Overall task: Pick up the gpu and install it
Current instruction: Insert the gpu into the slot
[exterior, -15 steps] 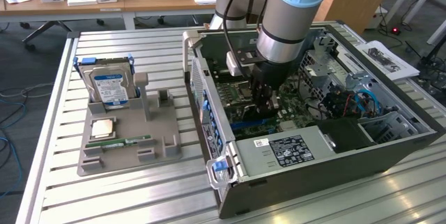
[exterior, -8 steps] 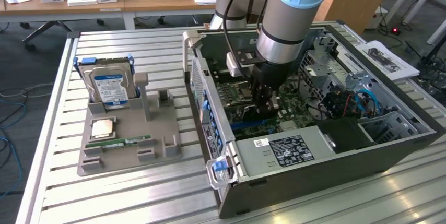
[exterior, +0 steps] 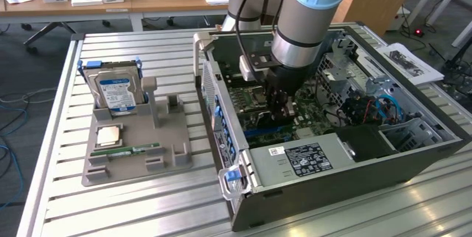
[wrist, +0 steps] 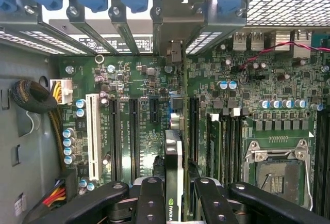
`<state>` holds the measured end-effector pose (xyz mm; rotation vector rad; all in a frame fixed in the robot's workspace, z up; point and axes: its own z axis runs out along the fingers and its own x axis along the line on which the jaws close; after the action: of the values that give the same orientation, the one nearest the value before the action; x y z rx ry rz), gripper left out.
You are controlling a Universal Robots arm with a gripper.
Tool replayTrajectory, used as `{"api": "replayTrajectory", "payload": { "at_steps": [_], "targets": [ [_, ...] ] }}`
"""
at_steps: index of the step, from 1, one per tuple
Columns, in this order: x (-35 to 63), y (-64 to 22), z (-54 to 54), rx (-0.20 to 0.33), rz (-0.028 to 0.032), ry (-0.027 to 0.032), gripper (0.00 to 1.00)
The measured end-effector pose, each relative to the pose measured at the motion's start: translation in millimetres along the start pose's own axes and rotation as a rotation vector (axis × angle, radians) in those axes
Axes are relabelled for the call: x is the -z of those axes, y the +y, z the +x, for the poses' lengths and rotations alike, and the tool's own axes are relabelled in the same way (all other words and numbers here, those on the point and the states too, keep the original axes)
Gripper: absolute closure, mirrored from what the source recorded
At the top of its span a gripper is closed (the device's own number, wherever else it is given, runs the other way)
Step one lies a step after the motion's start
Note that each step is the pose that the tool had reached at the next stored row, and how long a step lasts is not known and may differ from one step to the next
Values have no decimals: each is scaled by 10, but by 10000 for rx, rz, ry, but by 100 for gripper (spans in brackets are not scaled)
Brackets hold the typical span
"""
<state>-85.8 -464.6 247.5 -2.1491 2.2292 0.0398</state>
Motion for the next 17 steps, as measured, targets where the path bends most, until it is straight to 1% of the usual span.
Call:
{"api": "replayTrajectory", "payload": {
  "at_steps": [17],
  "targets": [
    [-13,0,0,-119,7,-1,73]
  ]
}}
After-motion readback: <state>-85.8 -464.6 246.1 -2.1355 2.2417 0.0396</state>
